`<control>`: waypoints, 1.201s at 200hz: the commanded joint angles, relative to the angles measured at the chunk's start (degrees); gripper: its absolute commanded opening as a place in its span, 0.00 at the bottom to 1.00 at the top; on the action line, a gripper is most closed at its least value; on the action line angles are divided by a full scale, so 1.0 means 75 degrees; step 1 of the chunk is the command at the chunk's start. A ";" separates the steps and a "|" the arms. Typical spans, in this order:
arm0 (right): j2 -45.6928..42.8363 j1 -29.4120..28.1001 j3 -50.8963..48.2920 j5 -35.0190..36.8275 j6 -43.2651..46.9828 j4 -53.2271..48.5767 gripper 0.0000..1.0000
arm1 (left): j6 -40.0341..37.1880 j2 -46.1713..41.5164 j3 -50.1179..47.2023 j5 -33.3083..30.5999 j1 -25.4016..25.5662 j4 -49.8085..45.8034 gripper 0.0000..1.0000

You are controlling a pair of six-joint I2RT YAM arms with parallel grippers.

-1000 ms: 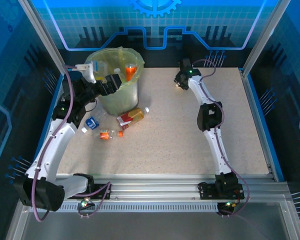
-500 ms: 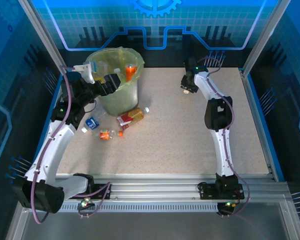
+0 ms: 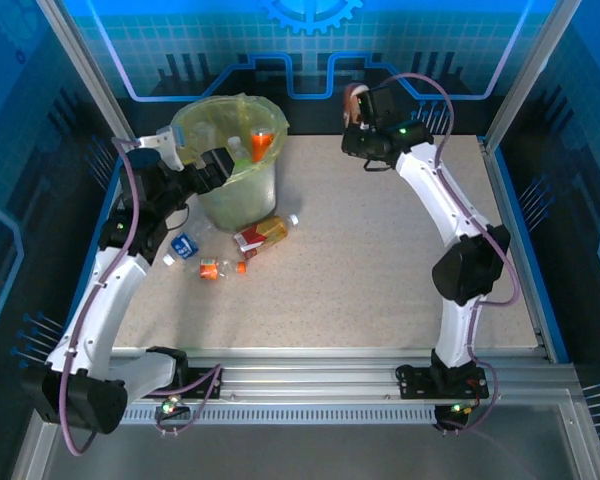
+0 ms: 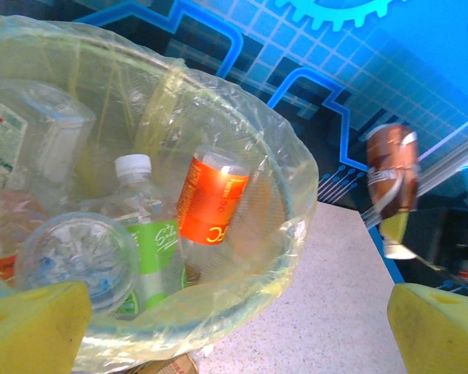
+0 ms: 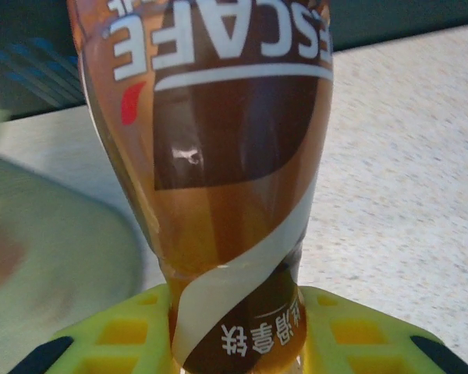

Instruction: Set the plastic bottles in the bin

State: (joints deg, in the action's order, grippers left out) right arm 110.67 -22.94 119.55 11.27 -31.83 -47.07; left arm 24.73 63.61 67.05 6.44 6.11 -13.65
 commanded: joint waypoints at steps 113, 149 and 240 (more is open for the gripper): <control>0.2537 -0.2035 0.4734 -0.2018 0.0635 0.0658 0.00 | 0.0346 -0.0487 -0.0715 -0.0847 -0.0053 0.0051 0.99; 0.2974 -0.2213 0.5035 -0.2226 0.0739 0.0957 0.00 | 0.0348 -0.0478 -0.0786 -0.0881 -0.0053 0.0107 0.99; 0.3783 -0.2280 0.5367 -0.2368 0.0887 0.0990 0.49 | 0.0372 -0.0524 -0.0833 -0.1032 -0.0059 0.0023 0.99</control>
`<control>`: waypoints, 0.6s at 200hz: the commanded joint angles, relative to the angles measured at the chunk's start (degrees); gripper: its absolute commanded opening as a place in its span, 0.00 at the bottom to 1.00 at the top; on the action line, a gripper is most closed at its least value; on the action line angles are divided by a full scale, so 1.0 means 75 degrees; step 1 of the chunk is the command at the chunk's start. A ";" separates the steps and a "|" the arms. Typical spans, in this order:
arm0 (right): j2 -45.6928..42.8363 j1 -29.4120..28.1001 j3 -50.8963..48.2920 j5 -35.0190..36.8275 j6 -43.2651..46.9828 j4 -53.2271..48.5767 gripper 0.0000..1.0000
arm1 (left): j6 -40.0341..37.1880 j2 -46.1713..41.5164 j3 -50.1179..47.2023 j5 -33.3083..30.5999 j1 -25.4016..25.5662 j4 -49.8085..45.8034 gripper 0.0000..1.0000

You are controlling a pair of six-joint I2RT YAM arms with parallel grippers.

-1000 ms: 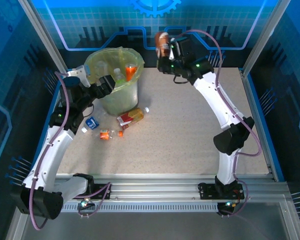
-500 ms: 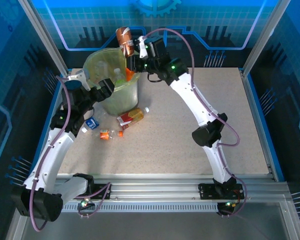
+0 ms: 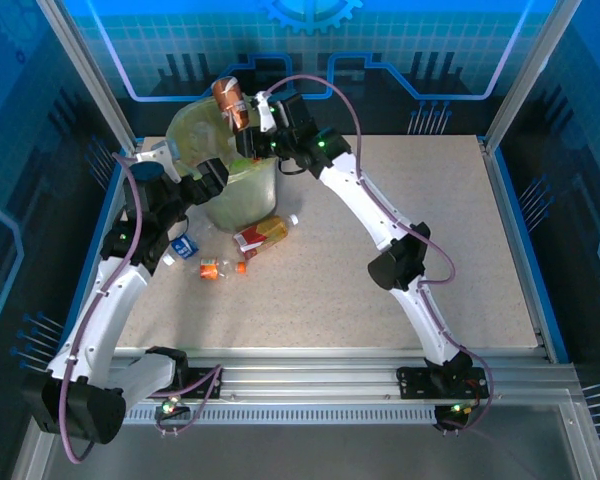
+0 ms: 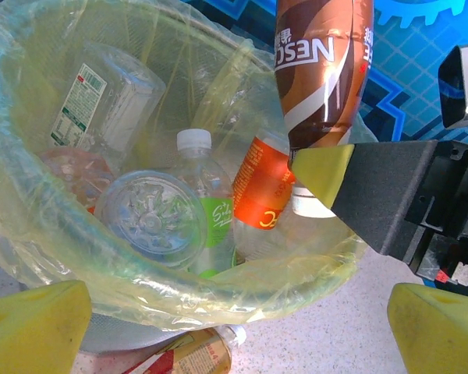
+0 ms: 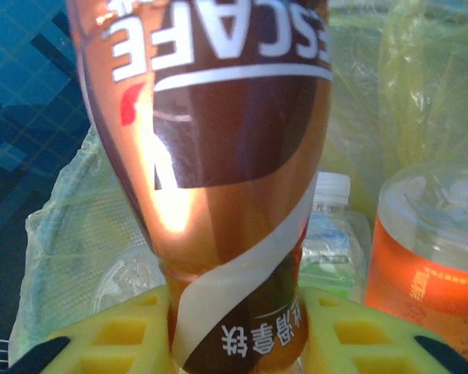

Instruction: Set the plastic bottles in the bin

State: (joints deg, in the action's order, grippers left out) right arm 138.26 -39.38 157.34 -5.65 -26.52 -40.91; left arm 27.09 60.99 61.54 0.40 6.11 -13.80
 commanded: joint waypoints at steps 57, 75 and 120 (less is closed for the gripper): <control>-0.0181 -0.0059 0.0326 0.0173 0.0410 0.0041 0.72 | -0.0026 -0.0314 0.0123 -0.0602 -0.0097 -0.0488 0.99; -0.0341 -0.0037 0.0338 0.0214 0.0484 -0.0028 0.75 | -0.0002 -0.0339 0.0161 -0.0620 -0.0223 -0.0702 0.99; -0.1002 0.0000 0.0326 0.0388 0.0720 -0.0496 0.88 | 0.0062 -0.0339 0.0083 -0.0295 -0.0803 -0.1346 0.99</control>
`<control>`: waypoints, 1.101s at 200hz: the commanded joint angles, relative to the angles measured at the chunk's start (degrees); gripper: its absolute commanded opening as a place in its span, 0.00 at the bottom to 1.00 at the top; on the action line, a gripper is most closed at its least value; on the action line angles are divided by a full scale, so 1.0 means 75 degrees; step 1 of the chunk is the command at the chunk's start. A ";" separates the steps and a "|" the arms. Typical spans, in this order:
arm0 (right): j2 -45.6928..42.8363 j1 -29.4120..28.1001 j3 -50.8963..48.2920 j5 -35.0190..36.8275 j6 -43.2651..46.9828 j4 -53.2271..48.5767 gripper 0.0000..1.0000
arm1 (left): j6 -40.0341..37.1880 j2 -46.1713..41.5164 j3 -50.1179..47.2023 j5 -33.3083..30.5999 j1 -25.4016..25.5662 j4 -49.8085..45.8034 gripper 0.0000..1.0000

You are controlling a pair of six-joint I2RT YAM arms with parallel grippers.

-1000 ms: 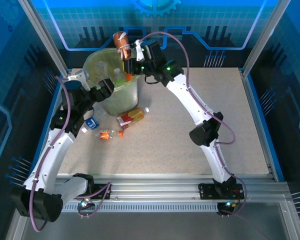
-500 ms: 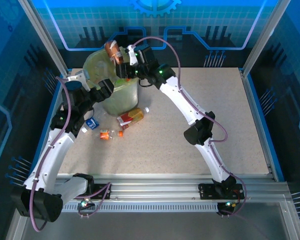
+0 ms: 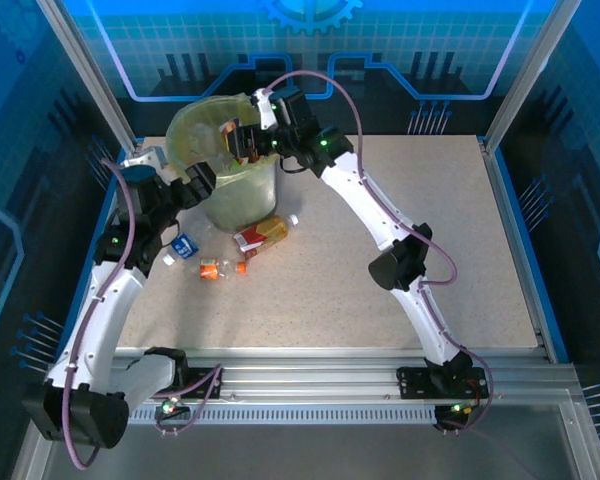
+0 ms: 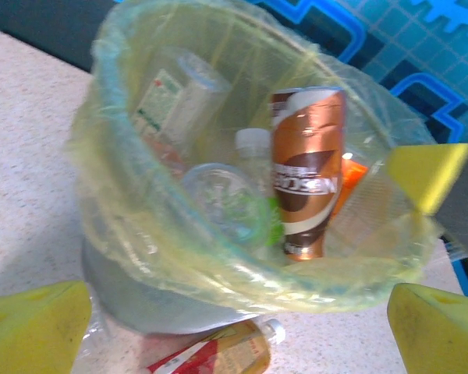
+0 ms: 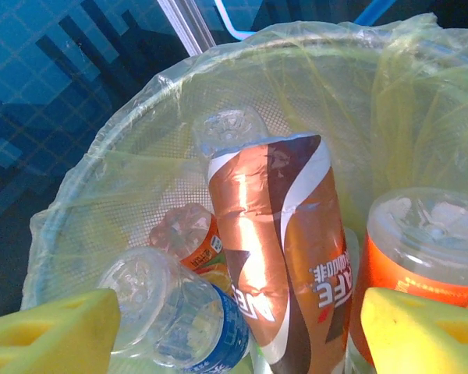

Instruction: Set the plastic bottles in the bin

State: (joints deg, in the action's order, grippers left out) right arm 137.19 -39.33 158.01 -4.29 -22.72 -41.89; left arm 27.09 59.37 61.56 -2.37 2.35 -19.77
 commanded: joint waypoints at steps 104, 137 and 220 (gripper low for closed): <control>-0.4139 0.0094 -0.4018 0.2374 0.0041 -0.0946 1.00 | 0.1933 -0.0172 -0.1657 0.0904 -0.1075 -0.1497 0.99; -0.5164 0.0315 -0.5786 0.2636 -0.0311 -0.0806 1.00 | 0.3179 -0.0203 -0.2495 0.1185 -0.1071 -0.1317 0.99; -0.6520 0.0805 -0.8393 0.2391 -0.1092 -0.0160 1.00 | 0.5126 -0.0816 -0.3948 0.0598 -0.0119 -0.0830 0.99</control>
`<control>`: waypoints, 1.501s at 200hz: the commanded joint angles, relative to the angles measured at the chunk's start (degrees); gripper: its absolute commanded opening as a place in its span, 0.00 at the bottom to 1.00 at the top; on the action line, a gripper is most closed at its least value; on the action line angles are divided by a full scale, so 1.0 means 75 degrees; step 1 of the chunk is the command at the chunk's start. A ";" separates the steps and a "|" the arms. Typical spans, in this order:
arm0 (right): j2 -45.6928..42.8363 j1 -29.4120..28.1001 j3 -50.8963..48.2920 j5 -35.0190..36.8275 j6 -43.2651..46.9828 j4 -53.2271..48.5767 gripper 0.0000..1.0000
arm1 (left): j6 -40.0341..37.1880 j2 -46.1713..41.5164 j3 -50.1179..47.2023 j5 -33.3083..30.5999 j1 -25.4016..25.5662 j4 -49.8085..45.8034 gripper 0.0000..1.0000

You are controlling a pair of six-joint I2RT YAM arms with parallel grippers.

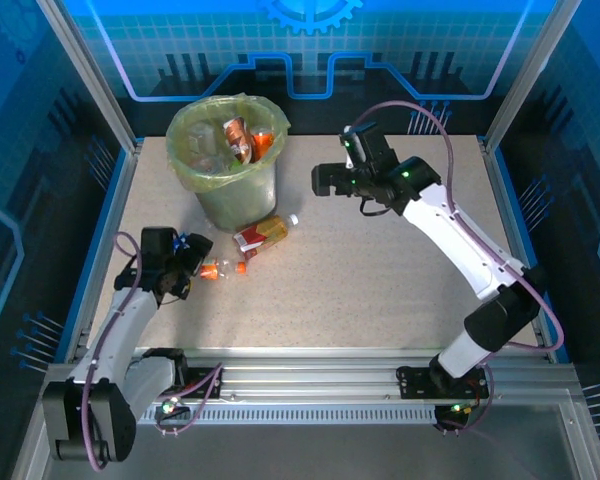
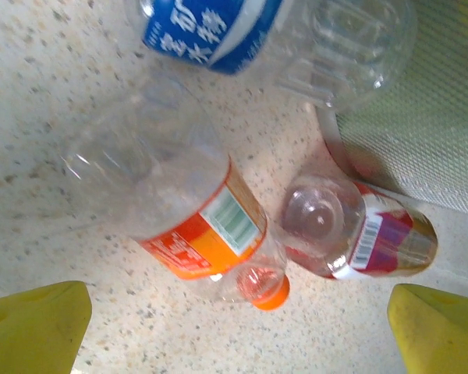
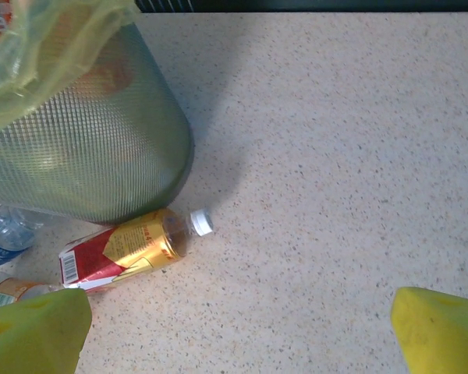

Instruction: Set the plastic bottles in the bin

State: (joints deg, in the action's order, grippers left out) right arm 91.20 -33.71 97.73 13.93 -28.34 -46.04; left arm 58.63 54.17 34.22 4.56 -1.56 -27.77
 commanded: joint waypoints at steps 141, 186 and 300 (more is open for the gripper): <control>-0.0939 0.0305 -0.1373 -0.0193 -0.0534 0.0788 1.00 | 0.1740 0.1732 -0.0454 -0.1248 0.0994 0.1694 0.99; -0.0967 0.0335 -0.1482 -0.0217 -0.0568 0.0818 1.00 | 0.1695 0.2296 -0.0414 -0.1319 0.0994 0.1930 0.99; -0.0945 0.0370 -0.1629 -0.0244 -0.0742 0.0911 1.00 | 0.1650 0.2251 -0.0554 -0.1428 0.0994 0.1913 0.69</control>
State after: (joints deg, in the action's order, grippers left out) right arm 85.34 -31.70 86.21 12.60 -32.69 -40.40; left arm 71.64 72.86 30.59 -4.78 5.54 -13.15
